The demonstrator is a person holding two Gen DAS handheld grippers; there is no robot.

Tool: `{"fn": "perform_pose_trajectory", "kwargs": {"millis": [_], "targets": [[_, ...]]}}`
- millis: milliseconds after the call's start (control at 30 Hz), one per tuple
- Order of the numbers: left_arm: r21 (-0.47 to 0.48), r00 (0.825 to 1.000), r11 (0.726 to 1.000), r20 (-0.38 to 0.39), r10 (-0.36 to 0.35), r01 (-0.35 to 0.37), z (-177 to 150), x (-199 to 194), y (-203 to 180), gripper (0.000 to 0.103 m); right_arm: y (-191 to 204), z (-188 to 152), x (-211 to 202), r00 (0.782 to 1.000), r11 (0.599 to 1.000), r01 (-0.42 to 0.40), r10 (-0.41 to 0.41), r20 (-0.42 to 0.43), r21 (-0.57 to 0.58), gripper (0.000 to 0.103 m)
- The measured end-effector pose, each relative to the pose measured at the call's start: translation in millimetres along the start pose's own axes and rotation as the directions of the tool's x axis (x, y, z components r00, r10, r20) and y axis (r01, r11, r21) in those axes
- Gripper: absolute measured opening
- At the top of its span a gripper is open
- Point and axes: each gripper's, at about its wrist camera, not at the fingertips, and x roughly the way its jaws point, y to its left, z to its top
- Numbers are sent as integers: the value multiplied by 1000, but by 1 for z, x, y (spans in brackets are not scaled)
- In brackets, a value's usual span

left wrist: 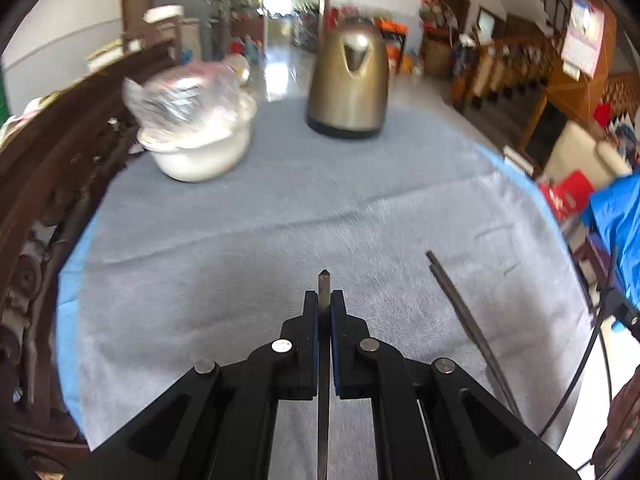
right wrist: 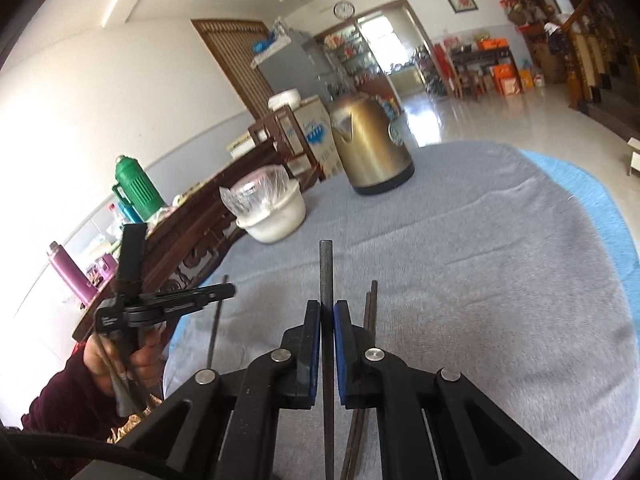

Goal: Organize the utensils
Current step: 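Grasp a dark chopstick with the right gripper while the left gripper grasps another chopstick, then lift both held chopsticks and lower them tips-first into the dark cup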

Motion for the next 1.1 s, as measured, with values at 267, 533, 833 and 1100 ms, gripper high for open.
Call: {"fn": "perform_pose_trajectory", "kwargs": {"millis": [267,533,833,1100], "targets": [[-62,982,998,190,13,-1,-23,-85,1,5,31,-14,-49,988,998,14,-6,157,-55,7],[-51,944,999,328,24,-7,-54,-150,-21,6,54,-20,-89,959,998,15,6,284,-69,7],[-46,909,999,417,19,0,-68,-202,-36,6,69,-20,-121,937,996,39,-7,348,-86,7],[2,866,1000,500,-9,9,-72,-254,-51,6,85,-18,-148,911,994,54,-10,412,-97,7]]}}
